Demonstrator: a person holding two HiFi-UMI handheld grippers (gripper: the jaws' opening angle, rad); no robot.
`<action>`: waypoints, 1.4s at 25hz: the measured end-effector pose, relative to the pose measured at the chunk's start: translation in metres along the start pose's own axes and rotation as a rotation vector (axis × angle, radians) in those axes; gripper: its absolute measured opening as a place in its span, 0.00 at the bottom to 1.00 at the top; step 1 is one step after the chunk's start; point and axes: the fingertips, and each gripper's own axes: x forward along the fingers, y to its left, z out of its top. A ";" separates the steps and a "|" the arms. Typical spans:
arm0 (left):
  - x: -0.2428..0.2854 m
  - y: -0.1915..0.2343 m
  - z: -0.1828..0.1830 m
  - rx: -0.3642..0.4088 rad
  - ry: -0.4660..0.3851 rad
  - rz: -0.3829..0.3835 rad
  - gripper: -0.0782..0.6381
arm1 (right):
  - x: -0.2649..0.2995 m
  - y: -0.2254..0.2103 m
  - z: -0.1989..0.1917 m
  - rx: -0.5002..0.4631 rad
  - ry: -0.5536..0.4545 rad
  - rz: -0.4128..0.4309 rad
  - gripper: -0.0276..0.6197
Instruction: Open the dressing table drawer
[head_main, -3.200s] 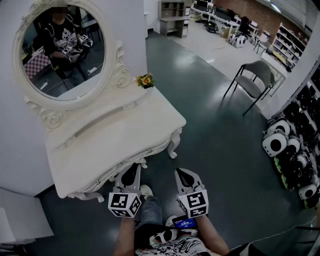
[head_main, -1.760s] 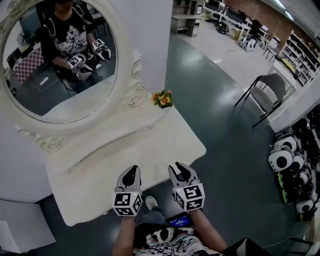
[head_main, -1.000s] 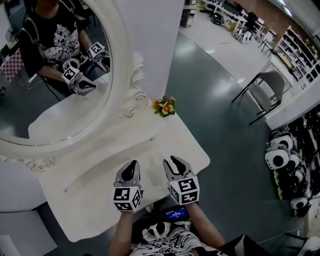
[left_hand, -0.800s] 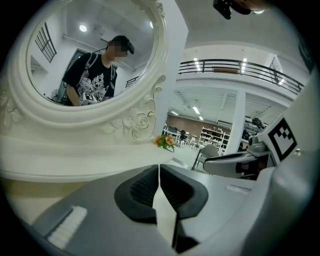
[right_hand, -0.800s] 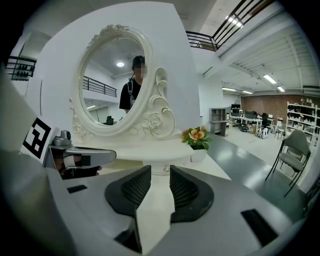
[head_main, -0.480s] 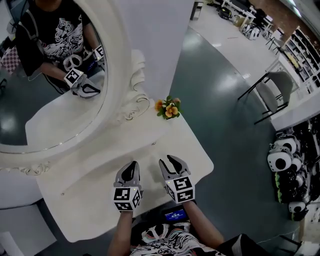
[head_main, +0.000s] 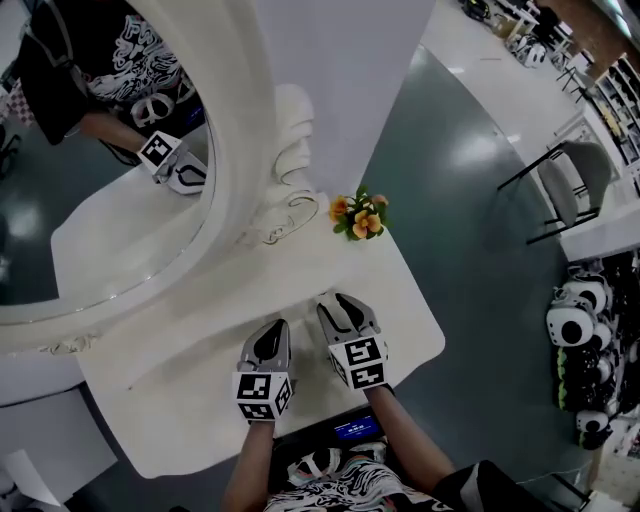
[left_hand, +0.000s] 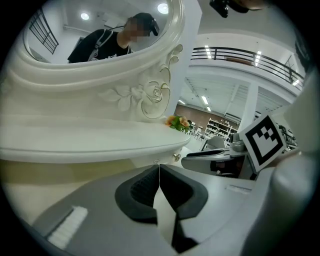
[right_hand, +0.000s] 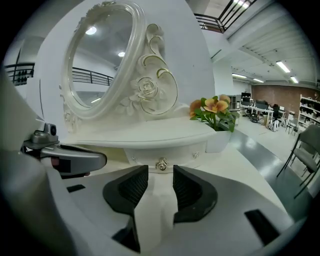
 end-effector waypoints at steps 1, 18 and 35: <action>0.002 0.001 0.000 -0.002 0.003 0.001 0.12 | 0.004 -0.002 0.000 -0.003 0.001 -0.002 0.28; 0.014 -0.005 -0.006 -0.011 0.029 -0.009 0.11 | 0.021 -0.002 -0.003 -0.025 0.008 0.026 0.19; -0.001 -0.020 -0.010 0.004 0.035 -0.058 0.11 | -0.020 0.005 -0.031 0.007 0.024 0.009 0.19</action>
